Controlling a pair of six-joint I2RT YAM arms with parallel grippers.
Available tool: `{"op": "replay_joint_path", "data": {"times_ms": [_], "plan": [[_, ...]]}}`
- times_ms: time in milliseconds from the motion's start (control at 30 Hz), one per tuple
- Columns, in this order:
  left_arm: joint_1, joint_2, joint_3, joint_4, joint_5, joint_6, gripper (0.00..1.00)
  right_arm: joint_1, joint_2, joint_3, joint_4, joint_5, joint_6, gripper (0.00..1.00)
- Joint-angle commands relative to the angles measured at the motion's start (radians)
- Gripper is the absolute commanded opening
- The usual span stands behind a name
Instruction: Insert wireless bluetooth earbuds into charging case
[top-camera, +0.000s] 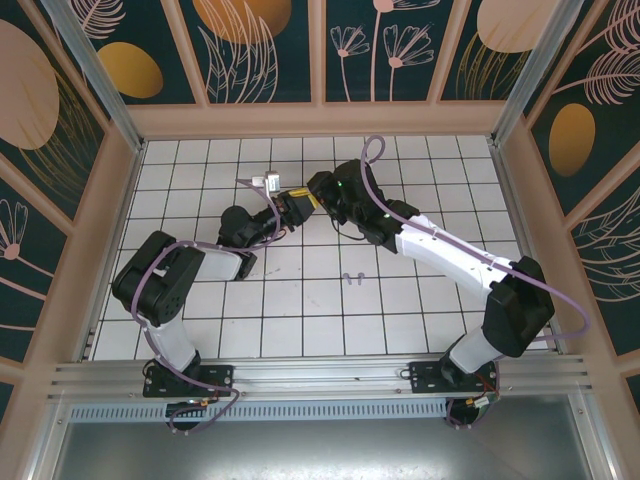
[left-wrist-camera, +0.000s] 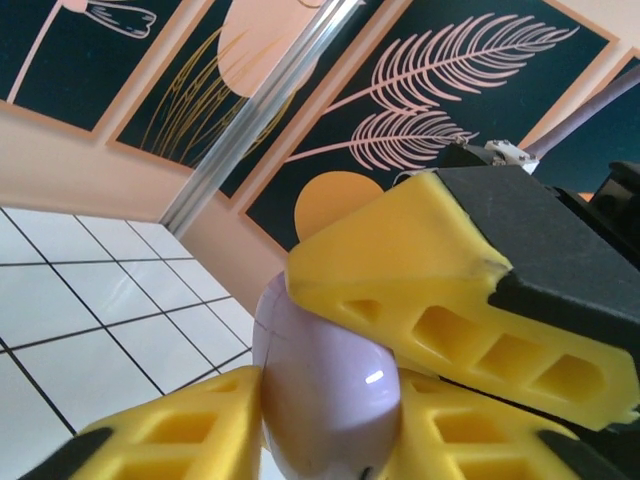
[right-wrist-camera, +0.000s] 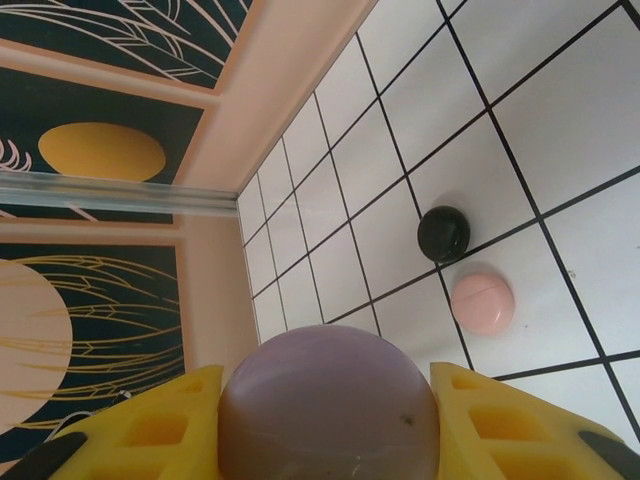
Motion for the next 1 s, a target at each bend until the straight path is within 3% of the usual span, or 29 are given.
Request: {"op": "replay_joint_path", "data": {"times_ms": [0,100,300,367,667,833,967], "plan": [[0.003,0.018,0.021,0.007,-0.015,0.006,0.26,0.014,-0.017,-0.004,0.042,-0.009,0.004,0.31],[0.003,0.017,0.022,0.009,-0.013,0.006,0.19,0.016,-0.027,-0.001,0.044,-0.008,0.004,0.35],[0.003,0.008,0.013,0.009,-0.006,-0.001,0.04,0.017,-0.065,0.043,0.034,0.021,-0.025,0.67],[0.003,0.004,0.01,0.009,-0.005,-0.003,0.02,0.017,-0.093,0.055,0.021,0.052,-0.041,0.72],[0.003,-0.036,0.009,-0.069,0.055,0.009,0.0,-0.027,-0.285,-0.056,-0.037,0.075,-0.211,0.76],[0.003,-0.069,0.005,-0.14,0.137,0.037,0.0,-0.096,-0.459,-0.266,0.036,-0.03,-0.32,0.76],[0.003,-0.147,-0.014,-0.205,0.202,0.064,0.0,-0.123,-0.552,-0.382,0.097,-0.128,-0.516,0.76]]}}
